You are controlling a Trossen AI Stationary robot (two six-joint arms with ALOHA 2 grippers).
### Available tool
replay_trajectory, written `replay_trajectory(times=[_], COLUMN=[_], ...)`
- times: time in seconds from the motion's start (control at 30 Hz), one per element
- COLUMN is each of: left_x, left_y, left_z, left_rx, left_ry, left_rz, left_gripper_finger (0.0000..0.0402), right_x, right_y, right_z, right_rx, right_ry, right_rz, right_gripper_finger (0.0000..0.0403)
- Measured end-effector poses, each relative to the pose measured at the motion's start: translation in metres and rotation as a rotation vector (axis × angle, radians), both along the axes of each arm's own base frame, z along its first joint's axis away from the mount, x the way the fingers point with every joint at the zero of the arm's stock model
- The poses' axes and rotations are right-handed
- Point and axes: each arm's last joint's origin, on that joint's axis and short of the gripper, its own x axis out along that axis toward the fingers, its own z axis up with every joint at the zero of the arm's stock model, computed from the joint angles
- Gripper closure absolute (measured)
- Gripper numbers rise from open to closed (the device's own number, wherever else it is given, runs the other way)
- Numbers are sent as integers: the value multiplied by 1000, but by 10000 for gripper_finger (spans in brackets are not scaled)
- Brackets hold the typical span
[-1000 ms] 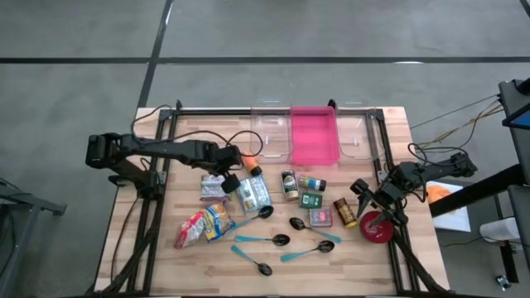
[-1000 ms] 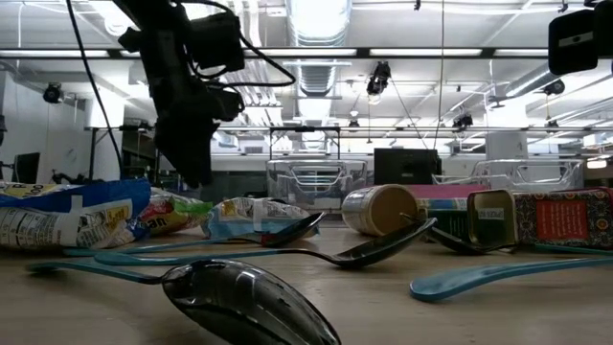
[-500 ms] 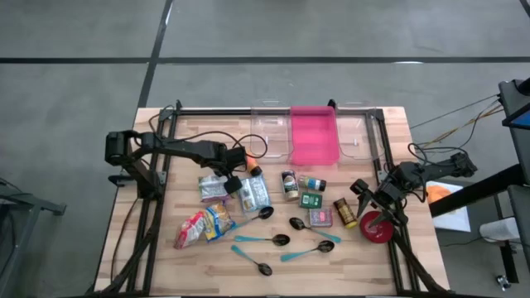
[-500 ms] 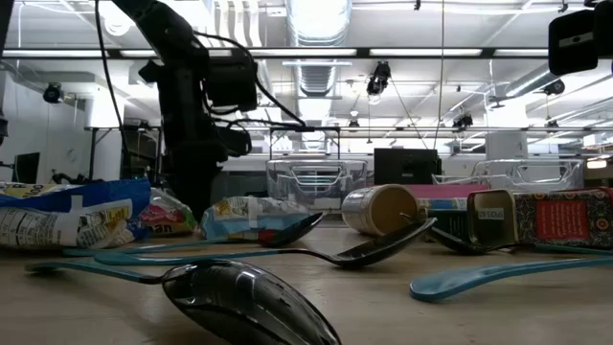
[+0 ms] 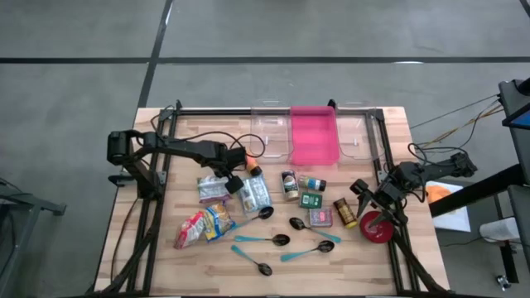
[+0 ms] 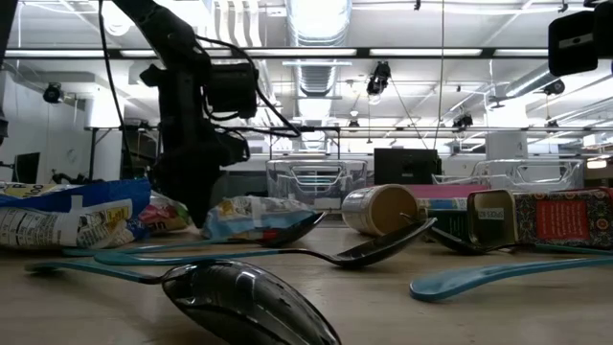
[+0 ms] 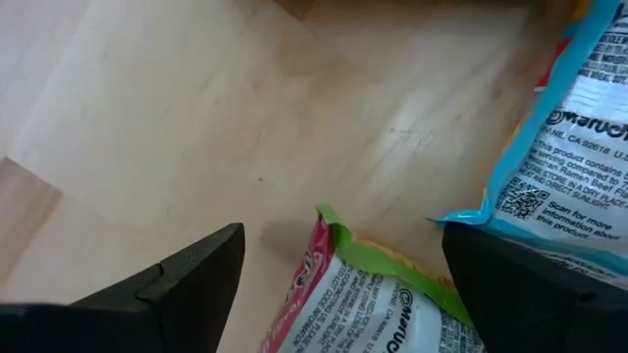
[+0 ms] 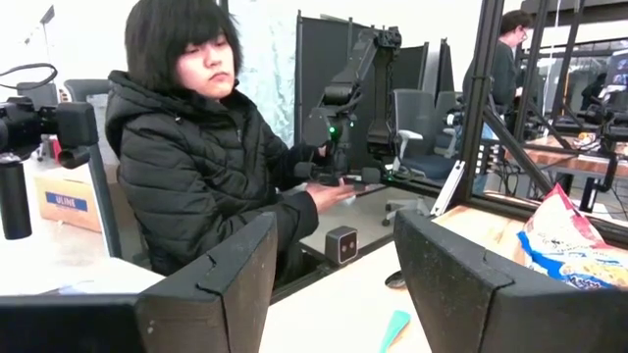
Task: Pick & Place Food Item
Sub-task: Put the green noodle pack into the left transparent bin
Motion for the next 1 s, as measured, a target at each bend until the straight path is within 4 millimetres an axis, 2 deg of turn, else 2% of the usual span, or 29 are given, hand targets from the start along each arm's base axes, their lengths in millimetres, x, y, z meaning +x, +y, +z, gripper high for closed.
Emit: replay_trajectory(times=[0.17,0.3,1.0], left_x=[-2,-3,-2], left_y=[-1,-2,-1], left_z=[0,0,0], left_rx=[-18,-26,-20], left_ry=[24,32,21], left_rz=[17,18,37], left_gripper_finger=[65,102,384], right_x=[0,0,0], right_y=[0,0,0], right_z=[0,0,0], right_rx=[0,0,-1], right_ry=[0,0,-1], right_rz=[0,-1,0], right_gripper_finger=[197,197,197])
